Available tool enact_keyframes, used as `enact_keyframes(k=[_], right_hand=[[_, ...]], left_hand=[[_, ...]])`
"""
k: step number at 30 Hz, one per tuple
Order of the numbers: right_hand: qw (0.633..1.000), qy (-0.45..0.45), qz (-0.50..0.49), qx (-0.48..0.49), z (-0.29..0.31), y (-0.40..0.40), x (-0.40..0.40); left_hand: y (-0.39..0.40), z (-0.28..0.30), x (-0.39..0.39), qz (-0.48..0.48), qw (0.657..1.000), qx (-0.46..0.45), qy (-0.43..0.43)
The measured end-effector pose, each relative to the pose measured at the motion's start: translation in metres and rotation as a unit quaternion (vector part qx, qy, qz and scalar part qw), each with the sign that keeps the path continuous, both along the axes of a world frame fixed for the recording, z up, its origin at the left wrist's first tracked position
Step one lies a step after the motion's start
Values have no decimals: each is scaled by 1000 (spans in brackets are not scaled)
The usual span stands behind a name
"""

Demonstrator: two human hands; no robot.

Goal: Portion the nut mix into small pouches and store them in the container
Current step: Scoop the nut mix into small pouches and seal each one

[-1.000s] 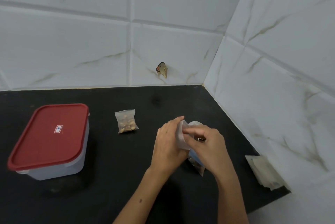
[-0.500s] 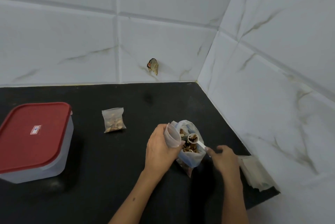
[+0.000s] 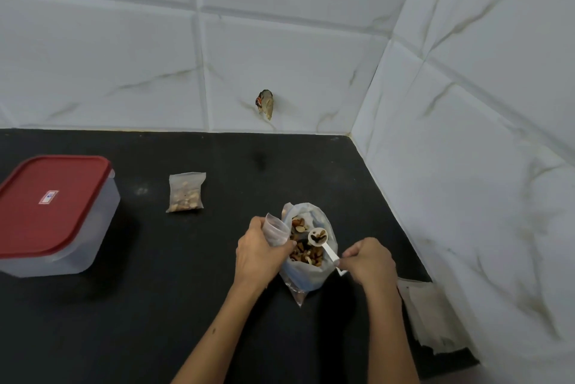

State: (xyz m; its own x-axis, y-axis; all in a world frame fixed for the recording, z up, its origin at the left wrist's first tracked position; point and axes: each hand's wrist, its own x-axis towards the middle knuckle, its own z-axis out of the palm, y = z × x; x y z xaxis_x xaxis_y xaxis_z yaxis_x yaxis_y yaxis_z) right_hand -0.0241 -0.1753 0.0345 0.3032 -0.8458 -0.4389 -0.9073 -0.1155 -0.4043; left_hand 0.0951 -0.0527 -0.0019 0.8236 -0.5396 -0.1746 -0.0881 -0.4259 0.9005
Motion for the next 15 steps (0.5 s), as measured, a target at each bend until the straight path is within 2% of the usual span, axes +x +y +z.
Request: enact_keyframes(k=[7, 15], right_hand=[[996, -48, 61, 46, -11, -13, -8], [987, -85, 123, -60, 1, -17, 2]], left_hand=[[0, -12, -15, 43, 999, -12, 10], [-7, -14, -17, 81, 996, 12, 41]])
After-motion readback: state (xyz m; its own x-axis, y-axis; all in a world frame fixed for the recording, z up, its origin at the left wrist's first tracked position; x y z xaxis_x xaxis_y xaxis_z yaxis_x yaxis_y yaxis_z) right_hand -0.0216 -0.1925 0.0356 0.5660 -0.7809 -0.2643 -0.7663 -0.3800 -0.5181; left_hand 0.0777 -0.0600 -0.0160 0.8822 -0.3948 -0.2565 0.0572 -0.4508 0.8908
